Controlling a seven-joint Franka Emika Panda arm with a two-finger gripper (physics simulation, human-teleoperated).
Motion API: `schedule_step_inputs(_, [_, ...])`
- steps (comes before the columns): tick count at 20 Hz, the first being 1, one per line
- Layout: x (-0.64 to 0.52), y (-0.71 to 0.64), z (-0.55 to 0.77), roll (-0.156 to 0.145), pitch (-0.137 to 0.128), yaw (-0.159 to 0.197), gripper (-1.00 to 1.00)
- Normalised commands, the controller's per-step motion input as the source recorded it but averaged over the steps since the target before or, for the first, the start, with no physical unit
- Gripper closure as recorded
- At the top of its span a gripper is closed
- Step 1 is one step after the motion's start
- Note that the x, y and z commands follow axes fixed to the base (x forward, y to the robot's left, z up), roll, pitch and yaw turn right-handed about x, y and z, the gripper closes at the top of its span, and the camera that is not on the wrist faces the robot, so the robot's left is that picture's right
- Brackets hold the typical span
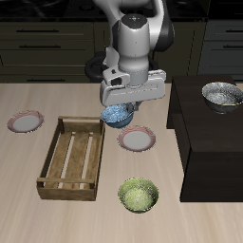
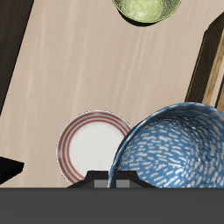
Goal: Place the blue bowl onto the plate that is in the center of the table
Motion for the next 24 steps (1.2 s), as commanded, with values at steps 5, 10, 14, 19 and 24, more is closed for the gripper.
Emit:
schedule_step_inputs(5, [-0.07,0.21,-0.15,0.037,0.017,-0.017,1.0])
schedule_step_inputs(10, [-0.05,0.2,-0.2,0.021,0.029,-0.01,1.0])
schedule_step_inputs(14, [0.01,0.12,-0.38,0.02,0.053,0.02,1.0])
schedule_step_inputs(19, [0.02,-0.09,-0.33,-0.017,0.034,-0.002,1.0])
schedule_step_inputs(24, [-0.06,0.01,-0.38,-0.008,0.049,-0.003,1.0])
